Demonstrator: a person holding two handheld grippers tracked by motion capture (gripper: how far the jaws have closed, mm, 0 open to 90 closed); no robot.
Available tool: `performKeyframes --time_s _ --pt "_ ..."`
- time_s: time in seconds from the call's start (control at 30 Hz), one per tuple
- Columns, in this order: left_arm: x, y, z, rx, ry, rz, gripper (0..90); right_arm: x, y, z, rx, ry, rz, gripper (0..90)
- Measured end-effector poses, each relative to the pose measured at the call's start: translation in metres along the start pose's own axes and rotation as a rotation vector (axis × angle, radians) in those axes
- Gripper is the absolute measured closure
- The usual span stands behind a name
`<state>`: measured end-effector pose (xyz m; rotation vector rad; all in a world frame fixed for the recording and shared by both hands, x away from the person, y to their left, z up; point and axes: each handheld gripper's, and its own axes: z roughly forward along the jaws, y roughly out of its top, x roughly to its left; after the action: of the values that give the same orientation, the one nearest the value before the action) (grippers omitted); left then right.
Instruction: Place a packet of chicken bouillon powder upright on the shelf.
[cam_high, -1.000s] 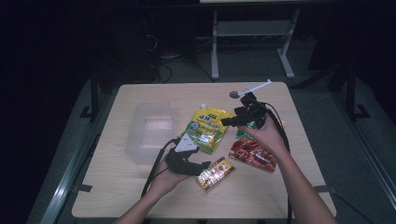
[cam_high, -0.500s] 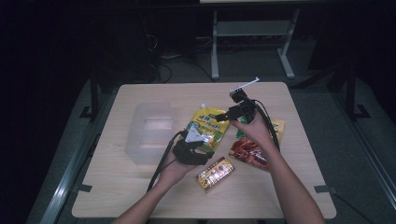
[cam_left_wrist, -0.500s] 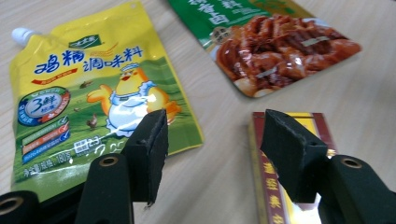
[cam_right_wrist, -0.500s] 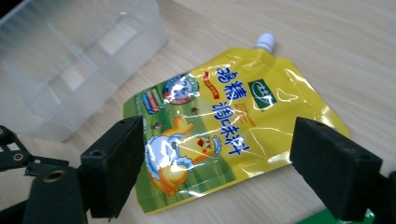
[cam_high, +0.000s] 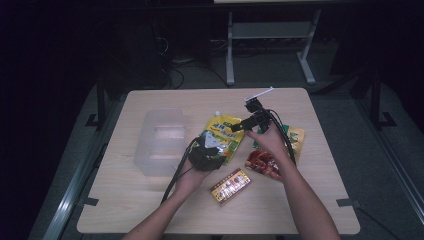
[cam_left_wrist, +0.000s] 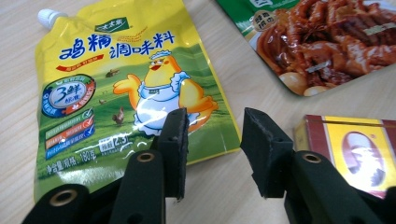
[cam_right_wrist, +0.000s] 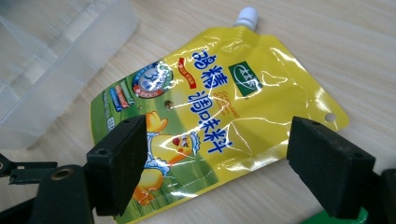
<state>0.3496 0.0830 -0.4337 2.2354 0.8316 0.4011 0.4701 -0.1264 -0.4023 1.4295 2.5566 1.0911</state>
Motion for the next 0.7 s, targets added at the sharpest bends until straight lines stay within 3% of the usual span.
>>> performKeyframes --time_s 0.37,0.7 --pt "0.0 0.0 0.011 0.041 0.034 0.003 70.7 -0.005 -0.002 0.005 0.016 -0.003 0.035 20.0" --pt "0.003 -0.001 0.018 0.074 0.089 -0.007 89.5 -0.013 -0.005 0.014 0.019 -0.007 0.073 21.9"
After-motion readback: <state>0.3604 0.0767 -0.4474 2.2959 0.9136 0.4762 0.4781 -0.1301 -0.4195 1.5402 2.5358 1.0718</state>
